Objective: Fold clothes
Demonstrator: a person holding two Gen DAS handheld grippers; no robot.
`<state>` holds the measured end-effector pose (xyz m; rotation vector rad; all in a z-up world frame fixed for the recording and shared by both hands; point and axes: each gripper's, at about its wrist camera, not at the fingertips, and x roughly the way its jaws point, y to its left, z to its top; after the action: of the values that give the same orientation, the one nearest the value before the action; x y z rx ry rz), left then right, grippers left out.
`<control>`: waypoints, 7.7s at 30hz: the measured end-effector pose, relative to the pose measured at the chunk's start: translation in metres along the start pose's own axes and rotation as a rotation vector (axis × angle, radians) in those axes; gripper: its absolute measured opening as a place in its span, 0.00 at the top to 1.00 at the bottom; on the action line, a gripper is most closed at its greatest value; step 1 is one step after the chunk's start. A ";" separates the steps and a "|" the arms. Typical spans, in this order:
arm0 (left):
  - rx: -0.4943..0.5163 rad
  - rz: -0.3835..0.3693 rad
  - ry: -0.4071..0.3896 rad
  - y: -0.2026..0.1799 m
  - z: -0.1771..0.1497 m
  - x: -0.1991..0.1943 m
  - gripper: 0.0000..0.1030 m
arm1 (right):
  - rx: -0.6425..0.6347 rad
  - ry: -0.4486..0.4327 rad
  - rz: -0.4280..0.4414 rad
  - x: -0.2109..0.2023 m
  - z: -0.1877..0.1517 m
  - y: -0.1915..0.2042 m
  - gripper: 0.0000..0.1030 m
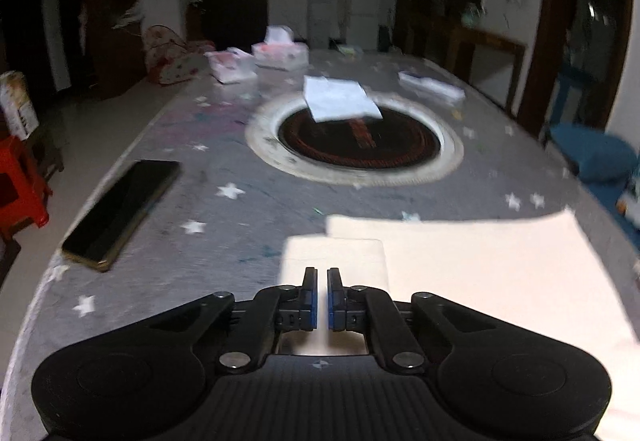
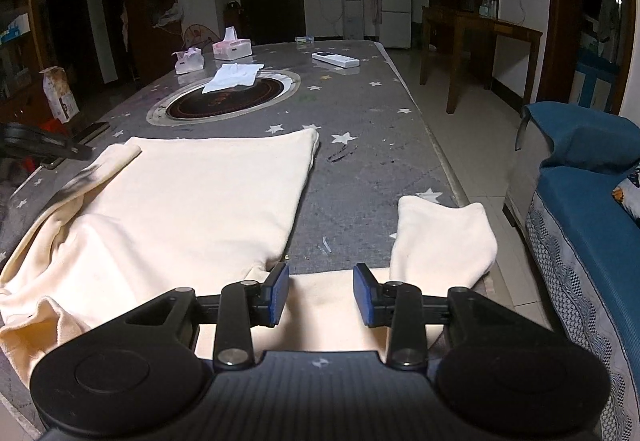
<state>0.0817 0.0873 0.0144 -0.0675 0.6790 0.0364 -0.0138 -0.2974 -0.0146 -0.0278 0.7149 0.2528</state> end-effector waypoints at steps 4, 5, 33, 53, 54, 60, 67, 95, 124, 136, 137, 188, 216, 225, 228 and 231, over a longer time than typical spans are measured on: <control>-0.059 -0.022 -0.029 0.016 0.001 -0.021 0.95 | -0.001 0.001 0.002 0.000 -0.001 0.002 0.66; -0.053 -0.028 -0.029 0.014 0.001 -0.022 0.95 | -0.001 0.002 0.004 0.000 -0.002 0.002 0.66; 0.073 -0.009 0.030 -0.021 0.002 0.028 0.97 | 0.017 0.012 0.000 0.002 -0.004 -0.003 0.60; -0.222 0.180 -0.090 0.102 -0.060 -0.112 0.98 | -0.122 -0.004 0.134 -0.015 0.000 0.035 0.59; -0.236 0.193 -0.077 0.107 -0.068 -0.113 0.98 | -0.140 -0.001 0.149 -0.014 0.000 0.041 0.59; -0.287 0.238 -0.045 0.125 -0.097 -0.125 0.98 | -0.247 0.021 0.244 -0.008 -0.001 0.076 0.59; -0.289 0.282 0.010 0.135 -0.113 -0.126 0.97 | -0.409 0.073 0.364 -0.006 -0.016 0.117 0.59; 0.003 -0.252 0.107 -0.032 -0.084 -0.065 0.94 | -0.478 0.125 0.569 -0.032 -0.029 0.133 0.63; -0.009 -0.269 0.133 -0.020 -0.102 -0.067 0.94 | 0.012 -0.011 -0.304 -0.009 -0.027 -0.039 0.59; -0.002 -0.226 0.119 -0.020 -0.102 -0.065 0.94 | -0.151 -0.037 -0.303 0.019 -0.016 -0.013 0.59; -0.001 -0.218 0.116 -0.019 -0.101 -0.064 0.93 | -0.170 -0.035 -0.315 0.023 -0.015 -0.012 0.60; 0.073 -0.020 0.043 -0.010 -0.075 -0.029 0.85 | -0.341 -0.091 -0.055 0.039 -0.004 0.071 0.57; 0.179 -0.136 0.037 -0.030 -0.113 -0.077 0.54 | -0.461 -0.017 0.265 0.005 -0.026 0.110 0.50; 0.168 -0.136 0.043 -0.026 -0.108 -0.072 0.50 | -0.328 -0.003 0.311 -0.011 -0.024 0.091 0.49; 0.165 -0.135 0.044 -0.027 -0.107 -0.073 0.48 | -0.274 0.020 0.285 -0.006 -0.024 0.079 0.49; 0.168 -0.123 0.036 -0.029 -0.106 -0.076 0.46 | -0.236 0.028 0.271 -0.006 -0.025 0.070 0.49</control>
<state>-0.0422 0.0496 -0.0184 0.0513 0.7108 -0.1400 -0.0515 -0.2340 -0.0252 -0.1604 0.7135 0.5965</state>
